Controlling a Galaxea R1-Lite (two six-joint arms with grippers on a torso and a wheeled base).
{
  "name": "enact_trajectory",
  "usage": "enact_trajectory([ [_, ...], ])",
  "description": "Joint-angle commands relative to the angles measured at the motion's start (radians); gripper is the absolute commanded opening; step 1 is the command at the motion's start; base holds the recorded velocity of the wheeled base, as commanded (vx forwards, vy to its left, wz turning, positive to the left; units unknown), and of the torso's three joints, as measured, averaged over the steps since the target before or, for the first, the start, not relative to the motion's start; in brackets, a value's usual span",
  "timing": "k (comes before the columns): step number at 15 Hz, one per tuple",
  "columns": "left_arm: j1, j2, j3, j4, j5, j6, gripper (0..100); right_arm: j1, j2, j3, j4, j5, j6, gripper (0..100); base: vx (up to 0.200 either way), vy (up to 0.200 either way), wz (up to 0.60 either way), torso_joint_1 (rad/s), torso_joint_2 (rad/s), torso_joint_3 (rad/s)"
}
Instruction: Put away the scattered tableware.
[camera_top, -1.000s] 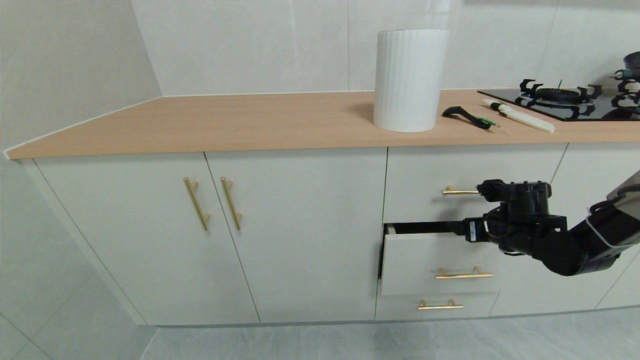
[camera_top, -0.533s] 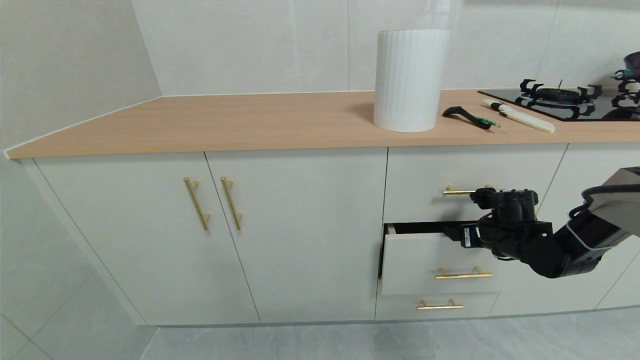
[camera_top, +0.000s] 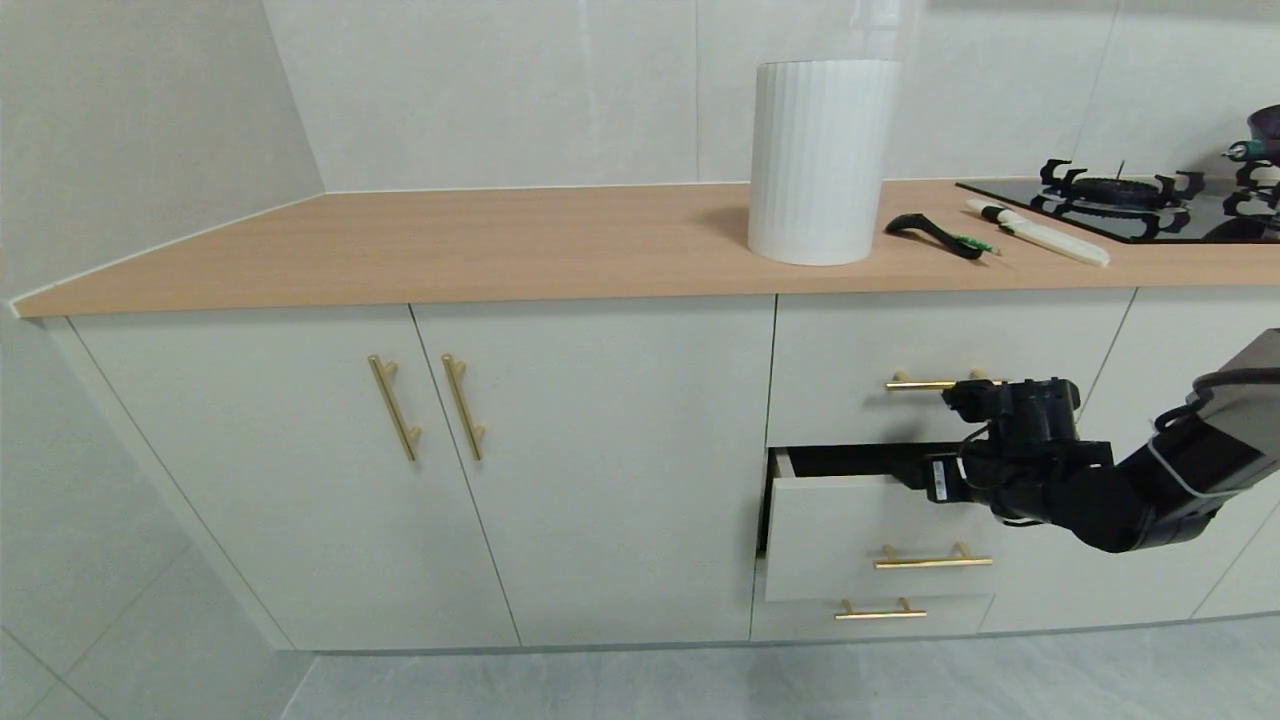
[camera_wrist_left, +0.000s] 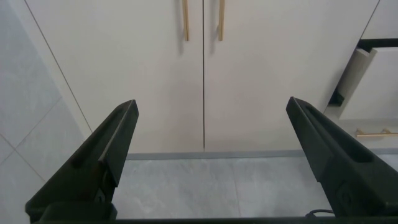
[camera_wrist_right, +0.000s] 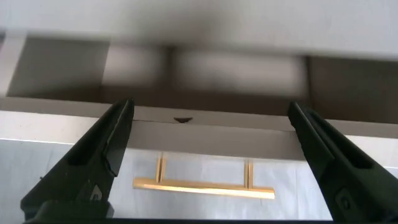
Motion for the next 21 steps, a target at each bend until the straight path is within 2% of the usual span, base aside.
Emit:
enact_trajectory([
  [1, 0.0, 0.001, 0.0, 0.0, 0.0, 0.0, 100, 0.002, -0.066, 0.009, 0.07, 0.002, -0.001, 100, 0.0, 0.0, 0.0, 0.0, 0.0, 0.0],
  [8, 0.0, 0.001, 0.0, 0.0, 0.0, 0.0, 100, 0.039, -0.218, 0.227, 0.074, 0.002, 0.002, 100, 0.0, 0.0, 0.0, 0.0, 0.0, 0.0],
  [15, 0.0, 0.001, 0.0, 0.0, 0.0, 0.0, 100, 0.085, -0.487, 0.527, 0.084, -0.001, 0.0, 100, 0.0, 0.0, 0.0, 0.0, 0.0, 0.0],
  [19, 0.0, 0.001, 0.0, 0.0, 0.0, 0.0, 100, 0.094, -0.625, 0.603, 0.238, 0.007, 0.0, 100, 0.0, 0.0, 0.0, 0.0, 0.0, 0.0],
  [21, 0.0, 0.001, 0.0, 0.0, 0.0, 0.0, 100, 0.102, -0.674, 0.644, 0.252, 0.007, -0.001, 100, 0.0, 0.0, 0.0, 0.0, 0.0, 0.0],
])
